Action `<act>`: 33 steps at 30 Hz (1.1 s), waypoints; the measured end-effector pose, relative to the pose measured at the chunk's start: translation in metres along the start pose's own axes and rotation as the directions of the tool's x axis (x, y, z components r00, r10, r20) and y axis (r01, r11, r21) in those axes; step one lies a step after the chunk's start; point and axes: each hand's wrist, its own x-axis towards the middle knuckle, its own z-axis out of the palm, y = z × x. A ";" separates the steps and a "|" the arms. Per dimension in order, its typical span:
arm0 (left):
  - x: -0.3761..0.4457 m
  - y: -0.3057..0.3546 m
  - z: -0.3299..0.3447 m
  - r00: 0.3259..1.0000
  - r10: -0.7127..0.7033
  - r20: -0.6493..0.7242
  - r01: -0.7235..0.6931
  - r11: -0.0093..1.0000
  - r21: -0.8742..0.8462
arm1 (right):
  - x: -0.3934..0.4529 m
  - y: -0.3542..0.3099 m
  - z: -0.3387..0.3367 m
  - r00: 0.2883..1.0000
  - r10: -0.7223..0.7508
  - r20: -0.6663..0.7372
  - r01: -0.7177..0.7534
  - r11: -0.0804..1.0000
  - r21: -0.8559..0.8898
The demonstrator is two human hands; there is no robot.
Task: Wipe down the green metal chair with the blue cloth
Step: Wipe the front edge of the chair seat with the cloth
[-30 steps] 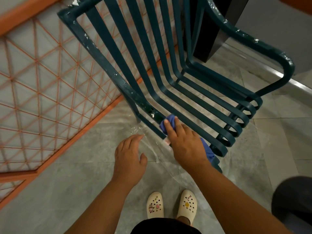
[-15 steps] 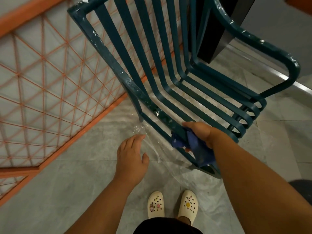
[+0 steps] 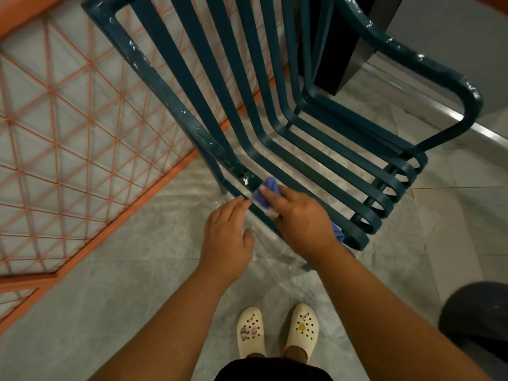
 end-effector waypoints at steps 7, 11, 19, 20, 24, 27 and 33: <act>0.019 0.006 -0.006 0.995 0.068 0.079 -0.083 0.973 0.214 | -0.017 -0.004 0.002 0.983 0.164 0.077 -0.159 0.985 -0.062; 0.026 0.007 -0.008 0.992 0.029 0.123 -0.069 0.936 0.344 | -0.014 -0.018 0.003 0.990 0.105 0.094 -0.094 0.990 -0.109; 0.031 0.011 -0.009 0.989 -0.050 0.143 -0.027 0.872 0.489 | -0.033 -0.001 -0.005 0.970 0.223 0.095 -0.223 0.975 -0.018; 0.032 0.011 -0.009 0.988 -0.057 0.144 -0.023 0.866 0.500 | -0.022 -0.003 -0.009 0.949 0.294 0.117 -0.295 0.955 -0.011; 0.034 0.011 -0.013 0.986 -0.072 0.151 -0.022 0.838 0.546 | -0.006 -0.022 -0.004 0.960 0.204 0.189 -0.185 0.976 -0.114; 0.033 0.011 -0.013 0.979 -0.087 0.182 -0.038 0.806 0.591 | -0.028 -0.023 0.003 0.973 0.081 0.217 -0.028 0.971 -0.238; 0.031 0.008 -0.009 0.979 -0.086 0.187 -0.044 0.800 0.598 | 0.004 -0.017 -0.014 0.892 0.389 0.231 -0.395 0.918 -0.021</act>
